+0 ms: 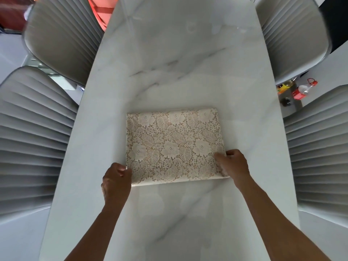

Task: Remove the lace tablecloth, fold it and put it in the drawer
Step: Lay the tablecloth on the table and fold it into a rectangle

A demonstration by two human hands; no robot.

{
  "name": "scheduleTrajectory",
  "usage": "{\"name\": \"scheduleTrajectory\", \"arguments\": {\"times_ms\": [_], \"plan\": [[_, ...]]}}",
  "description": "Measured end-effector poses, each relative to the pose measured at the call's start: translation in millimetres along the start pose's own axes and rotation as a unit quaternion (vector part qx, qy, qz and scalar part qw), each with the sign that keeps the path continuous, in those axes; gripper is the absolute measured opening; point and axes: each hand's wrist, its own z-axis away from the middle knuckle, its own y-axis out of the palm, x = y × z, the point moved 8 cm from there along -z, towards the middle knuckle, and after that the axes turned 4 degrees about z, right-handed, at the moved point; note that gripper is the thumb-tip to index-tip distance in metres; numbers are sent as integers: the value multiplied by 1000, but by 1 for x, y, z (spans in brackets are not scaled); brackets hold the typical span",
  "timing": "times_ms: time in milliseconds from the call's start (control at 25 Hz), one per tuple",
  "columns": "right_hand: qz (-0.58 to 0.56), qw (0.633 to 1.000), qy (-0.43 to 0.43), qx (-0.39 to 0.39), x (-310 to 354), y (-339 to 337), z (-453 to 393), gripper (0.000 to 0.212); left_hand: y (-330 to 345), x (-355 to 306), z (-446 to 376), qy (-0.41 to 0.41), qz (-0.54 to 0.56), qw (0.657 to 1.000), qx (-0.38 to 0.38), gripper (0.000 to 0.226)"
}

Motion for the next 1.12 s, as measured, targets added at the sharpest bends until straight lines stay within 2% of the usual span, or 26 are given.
{"name": "scheduleTrajectory", "arguments": {"times_ms": [80,120,160,240,320,360,440,480,520,560,600,640,680,760,840,960,1040,1120], "plan": [[-80,995,20,53,14,5,2,26,1,-5,2,2,-26,1000,17,10],[-90,994,-1,61,25,4,7,18,-1,-12,5,16,-55,998,22,16],[-87,994,-42,57,40,0,17,10,-3,-28,9,58,-75,995,26,27],[-37,986,-159,40,76,-13,50,9,-10,-86,30,219,-56,973,41,46],[50,958,-279,34,108,-29,96,18,-23,-165,70,415,-59,905,66,60],[91,939,-329,38,123,-39,121,21,-31,-204,95,507,-93,854,72,70],[146,905,-393,68,148,-62,165,20,-40,-268,136,639,-192,740,81,85],[161,893,-411,87,159,-78,186,22,-46,-293,155,680,-241,686,88,82],[172,884,-423,104,168,-96,206,29,-50,-312,166,702,-284,645,103,68],[181,877,-428,120,176,-113,222,37,-55,-328,171,698,-310,633,129,44],[195,873,-427,130,181,-130,232,40,-59,-337,167,660,-330,653,169,16],[221,871,-418,131,183,-147,235,40,-61,-342,159,612,-345,681,207,18],[261,868,-403,126,183,-162,233,38,-60,-342,155,568,-346,704,249,34],[351,863,-349,100,178,-183,215,35,-51,-340,150,524,-318,740,278,35],[395,863,-316,21,176,-204,199,29,-43,-350,154,515,-294,766,248,27],[308,857,-363,-198,185,-245,197,13,-53,-392,158,544,-217,800,130,23],[234,826,-408,-310,177,-266,207,13,-71,-407,167,573,-153,801,79,26],[157,822,-438,-329,153,-269,210,22,-82,-395,185,615,-113,778,53,34]]}}
